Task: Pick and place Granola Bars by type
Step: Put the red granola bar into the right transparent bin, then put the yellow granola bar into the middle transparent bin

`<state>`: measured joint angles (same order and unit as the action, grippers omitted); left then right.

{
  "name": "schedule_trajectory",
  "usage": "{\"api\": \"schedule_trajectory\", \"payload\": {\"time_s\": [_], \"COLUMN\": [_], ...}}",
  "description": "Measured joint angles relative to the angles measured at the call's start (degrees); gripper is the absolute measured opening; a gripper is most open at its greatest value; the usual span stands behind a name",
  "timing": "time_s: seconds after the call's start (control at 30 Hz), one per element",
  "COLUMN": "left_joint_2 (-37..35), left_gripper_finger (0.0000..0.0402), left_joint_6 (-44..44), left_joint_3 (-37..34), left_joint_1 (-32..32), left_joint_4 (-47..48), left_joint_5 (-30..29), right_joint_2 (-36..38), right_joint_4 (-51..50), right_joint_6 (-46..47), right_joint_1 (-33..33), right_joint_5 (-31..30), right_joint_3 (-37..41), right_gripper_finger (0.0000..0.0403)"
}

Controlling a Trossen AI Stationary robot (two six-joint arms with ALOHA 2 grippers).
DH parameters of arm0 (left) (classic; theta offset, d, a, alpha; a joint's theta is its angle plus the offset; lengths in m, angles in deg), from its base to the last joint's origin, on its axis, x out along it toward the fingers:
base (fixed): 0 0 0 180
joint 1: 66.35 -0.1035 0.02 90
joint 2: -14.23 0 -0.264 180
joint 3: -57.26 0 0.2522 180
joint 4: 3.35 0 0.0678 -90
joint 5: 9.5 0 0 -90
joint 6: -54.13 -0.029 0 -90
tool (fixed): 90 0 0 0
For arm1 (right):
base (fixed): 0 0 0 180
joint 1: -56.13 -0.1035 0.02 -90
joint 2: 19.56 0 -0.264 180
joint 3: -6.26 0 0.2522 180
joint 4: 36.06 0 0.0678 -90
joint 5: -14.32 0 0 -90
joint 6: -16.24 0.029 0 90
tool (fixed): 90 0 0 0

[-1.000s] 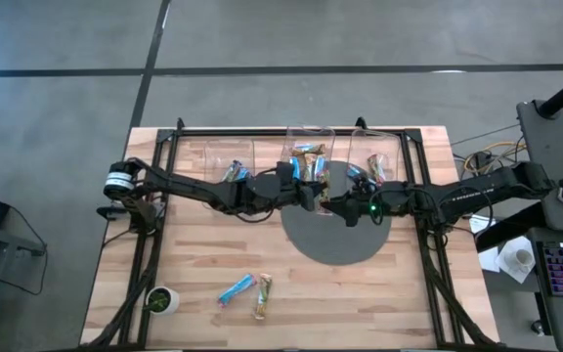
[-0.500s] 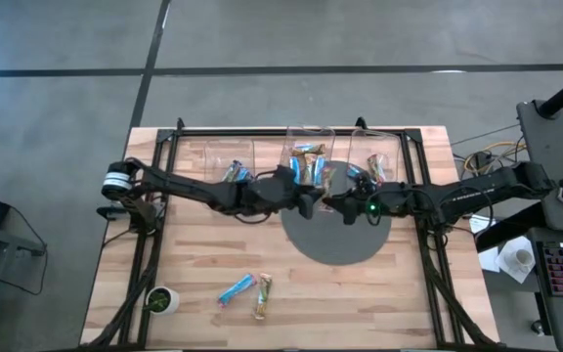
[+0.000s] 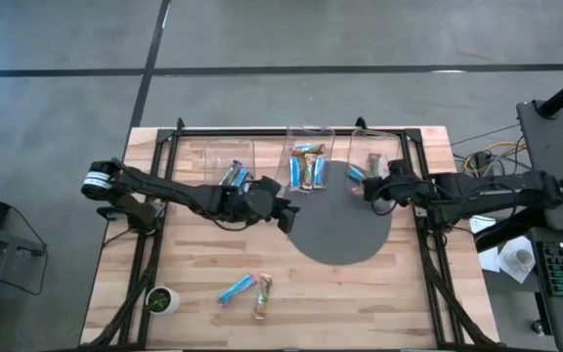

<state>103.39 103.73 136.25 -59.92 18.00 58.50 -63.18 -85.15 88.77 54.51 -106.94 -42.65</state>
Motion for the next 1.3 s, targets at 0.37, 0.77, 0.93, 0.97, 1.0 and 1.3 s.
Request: {"api": "schedule_trajectory", "payload": {"time_s": [0.37, 0.77, 0.93, 0.97, 1.0, 1.3], "left_joint_2": [-4.5, -10.8, -14.1, -14.6, -14.7, -15.3], "left_gripper_finger": [0.0181, 0.0181, 0.0181, 0.0181, 0.0181, 0.0181], "left_joint_6": [2.6, 10.1, 10.9, 11.0, 11.6, 21.4], "left_joint_3": [-7.3, -16.1, -19.3, -19.9, -20.3, -20.7], "left_joint_1": [-1.4, -0.7, -0.4, -0.3, -0.1, 4.4], "left_joint_4": [-0.3, 0.0, 0.2, 0.4, 0.5, -0.8], "left_joint_5": [0.0, 0.6, 6.7, 8.2, 9.4, 8.6], "right_joint_2": [-2.8, -7.4, -6.1, -5.3, -4.5, 0.0], "right_joint_4": [-9.5, -5.8, -3.8, -2.0, 0.4, 15.2], "right_joint_6": [-4.7, -14.6, -16.0, -17.1, -17.9, -18.9], "right_joint_1": [17.7, 26.5, 24.9, 23.8, 22.5, 6.0], "right_joint_5": [7.9, 17.0, 21.0, 22.0, 22.7, 17.7], "right_joint_3": [0.6, 0.9, 0.9, 0.9, 0.9, 0.8], "right_gripper_finger": [0.0058, 0.0133, 0.0189, 0.0198, 0.0205, 0.0217]}}
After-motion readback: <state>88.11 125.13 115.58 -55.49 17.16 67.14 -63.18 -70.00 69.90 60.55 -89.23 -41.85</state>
